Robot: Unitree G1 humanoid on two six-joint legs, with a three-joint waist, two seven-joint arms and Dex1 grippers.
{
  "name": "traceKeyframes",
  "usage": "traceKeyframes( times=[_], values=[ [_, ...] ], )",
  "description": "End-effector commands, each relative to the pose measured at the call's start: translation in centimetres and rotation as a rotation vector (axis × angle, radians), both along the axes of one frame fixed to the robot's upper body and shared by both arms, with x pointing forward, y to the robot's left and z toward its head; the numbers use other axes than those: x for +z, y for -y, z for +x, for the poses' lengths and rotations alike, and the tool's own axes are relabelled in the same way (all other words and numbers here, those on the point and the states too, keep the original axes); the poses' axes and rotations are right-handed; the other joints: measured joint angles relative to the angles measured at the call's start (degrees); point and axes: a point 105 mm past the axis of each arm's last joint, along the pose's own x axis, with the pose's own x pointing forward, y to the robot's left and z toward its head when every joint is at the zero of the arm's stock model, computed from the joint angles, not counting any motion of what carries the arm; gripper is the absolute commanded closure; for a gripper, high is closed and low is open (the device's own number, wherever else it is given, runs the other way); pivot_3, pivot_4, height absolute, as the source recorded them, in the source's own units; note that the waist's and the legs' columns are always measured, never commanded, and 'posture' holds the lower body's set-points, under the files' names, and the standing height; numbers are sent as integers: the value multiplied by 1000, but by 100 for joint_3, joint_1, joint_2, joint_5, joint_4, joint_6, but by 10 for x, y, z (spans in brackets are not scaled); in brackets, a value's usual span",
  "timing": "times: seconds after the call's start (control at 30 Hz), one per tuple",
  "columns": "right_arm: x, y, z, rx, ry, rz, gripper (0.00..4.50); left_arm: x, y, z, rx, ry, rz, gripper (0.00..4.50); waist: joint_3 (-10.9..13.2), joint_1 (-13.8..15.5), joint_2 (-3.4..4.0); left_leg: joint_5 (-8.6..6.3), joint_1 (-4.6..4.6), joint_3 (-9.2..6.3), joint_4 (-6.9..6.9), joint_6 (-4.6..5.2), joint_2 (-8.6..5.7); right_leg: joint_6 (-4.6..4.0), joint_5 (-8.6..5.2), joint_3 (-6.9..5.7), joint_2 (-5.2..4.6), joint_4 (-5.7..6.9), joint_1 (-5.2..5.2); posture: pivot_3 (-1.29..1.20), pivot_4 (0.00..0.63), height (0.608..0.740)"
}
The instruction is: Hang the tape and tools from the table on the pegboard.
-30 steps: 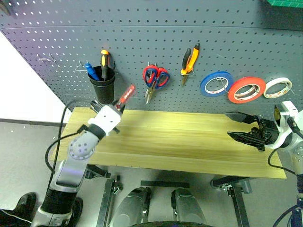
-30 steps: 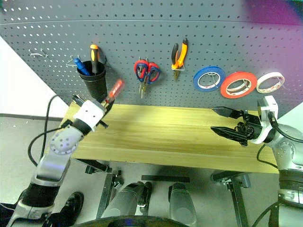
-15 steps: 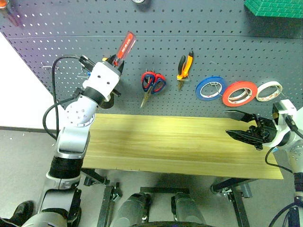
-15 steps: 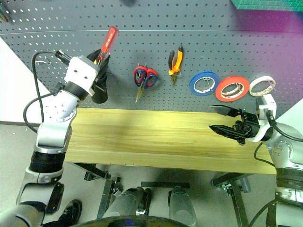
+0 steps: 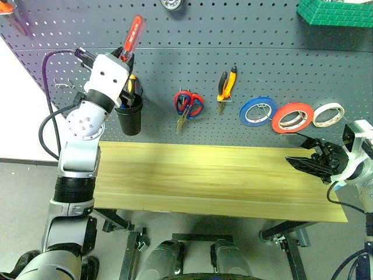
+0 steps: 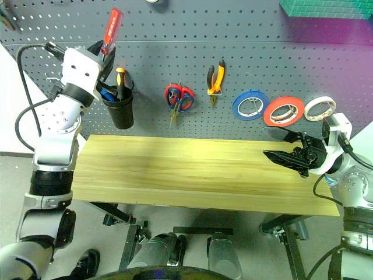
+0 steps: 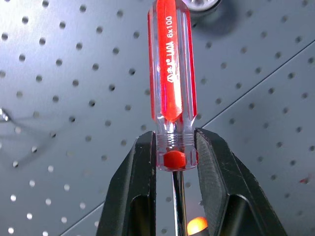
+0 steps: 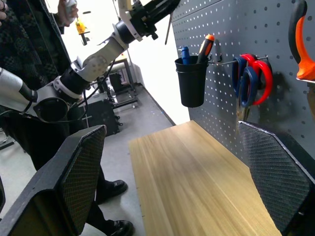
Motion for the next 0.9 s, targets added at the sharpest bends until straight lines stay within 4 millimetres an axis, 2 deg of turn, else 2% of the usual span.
traceKeyframes(
  times=[0.03, 0.27, 0.53, 0.67, 0.9],
  values=[
    [15, -2, -2, 17, 64, -22, 0, 9, -7, 7, 15, 62, -22, 3697, 0, -2, 0, 0, 0, 0, 0, 0, 0, 0, 0, 1, 0, 0, 0, -134, 47, 740],
    [16, -2, -4, 15, 57, -47, 0, -2, -2, 25, -8, 39, -93, 3697, 1, -6, -1, -1, -1, 0, 2, 1, 0, 0, 0, 3, -2, -1, 0, -150, 60, 740],
    [15, 1, -4, -11, 47, -55, 0, -12, -6, 36, -35, -32, -268, 3697, 1, -113, -2, -2, -2, -1, 2, 3, 0, 0, 0, 3, -3, 0, 0, -158, 65, 740],
    [15, 2, -4, -15, 48, -58, 0, -24, -10, 36, -13, -63, -281, 3697, 1, -172, -2, -2, -2, -1, 1, 5, 0, 0, 0, 4, -3, 0, 1, -164, 72, 740],
    [13, 3, -4, -20, 40, -67, 0, -30, -23, 28, 40, -62, -294, 3697, 1, -295, -2, -2, -2, -1, 1, 5, 0, 0, 0, 5, -3, 1, 1, -158, 75, 740]
  ],
)
